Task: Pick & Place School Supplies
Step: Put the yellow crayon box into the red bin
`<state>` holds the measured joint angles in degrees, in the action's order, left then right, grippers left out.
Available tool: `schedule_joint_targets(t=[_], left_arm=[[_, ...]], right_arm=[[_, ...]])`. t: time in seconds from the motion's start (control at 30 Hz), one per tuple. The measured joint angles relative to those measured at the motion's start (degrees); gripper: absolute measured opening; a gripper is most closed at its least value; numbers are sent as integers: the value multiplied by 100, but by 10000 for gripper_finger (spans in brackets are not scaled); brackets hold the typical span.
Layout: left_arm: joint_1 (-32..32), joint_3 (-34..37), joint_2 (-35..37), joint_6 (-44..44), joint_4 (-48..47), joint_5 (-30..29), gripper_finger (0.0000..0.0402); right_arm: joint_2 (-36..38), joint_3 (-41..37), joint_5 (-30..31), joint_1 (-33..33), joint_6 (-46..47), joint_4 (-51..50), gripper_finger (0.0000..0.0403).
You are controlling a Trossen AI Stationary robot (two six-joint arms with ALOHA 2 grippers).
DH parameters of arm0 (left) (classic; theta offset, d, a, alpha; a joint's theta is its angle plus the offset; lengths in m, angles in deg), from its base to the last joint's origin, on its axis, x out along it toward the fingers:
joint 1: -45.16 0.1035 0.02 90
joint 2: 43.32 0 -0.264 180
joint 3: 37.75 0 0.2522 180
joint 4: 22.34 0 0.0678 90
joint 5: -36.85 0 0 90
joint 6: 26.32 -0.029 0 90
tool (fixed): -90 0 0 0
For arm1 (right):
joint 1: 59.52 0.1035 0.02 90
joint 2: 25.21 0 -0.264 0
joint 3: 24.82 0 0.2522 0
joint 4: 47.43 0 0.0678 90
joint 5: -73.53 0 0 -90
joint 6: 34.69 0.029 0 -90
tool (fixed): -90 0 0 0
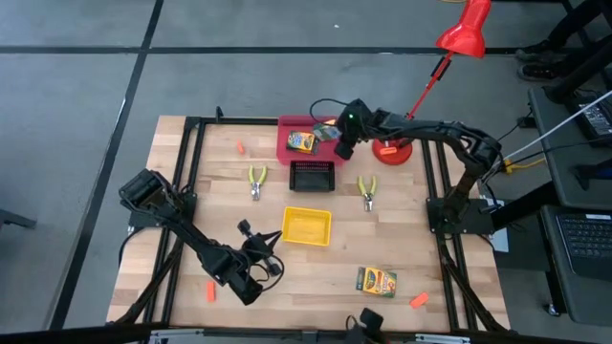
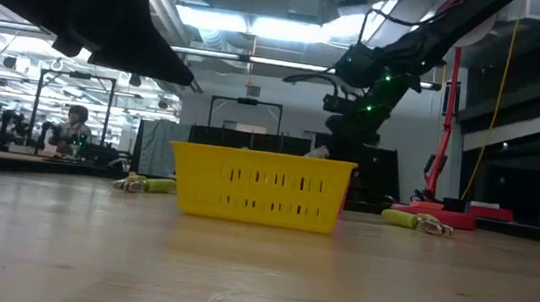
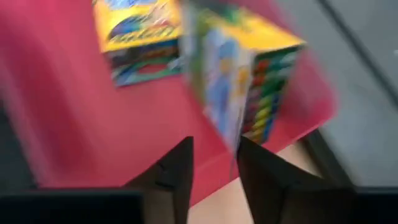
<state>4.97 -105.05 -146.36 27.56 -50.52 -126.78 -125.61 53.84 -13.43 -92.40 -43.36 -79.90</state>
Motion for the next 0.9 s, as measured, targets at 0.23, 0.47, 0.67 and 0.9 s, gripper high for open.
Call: schedule_joint_targets(t=[0.23, 0.47, 0.67, 0.9], left_arm=[[-23, 0, 0, -6, 10, 0, 57], [-26, 0, 0, -161, 79, 47, 88], [-71, 0, 0, -1006, 660, 676, 92], [-235, 0, 0, -1212, 1130, 415, 90]], right_arm=[[375, -2, -244, 557, 468, -520, 167], [1225, 0, -432, 1860, 878, -1157, 160], [1991, -522, -524, 3871, 1700, -1551, 151], [2274, -1760, 562, 6243, 4297, -1314, 145]])
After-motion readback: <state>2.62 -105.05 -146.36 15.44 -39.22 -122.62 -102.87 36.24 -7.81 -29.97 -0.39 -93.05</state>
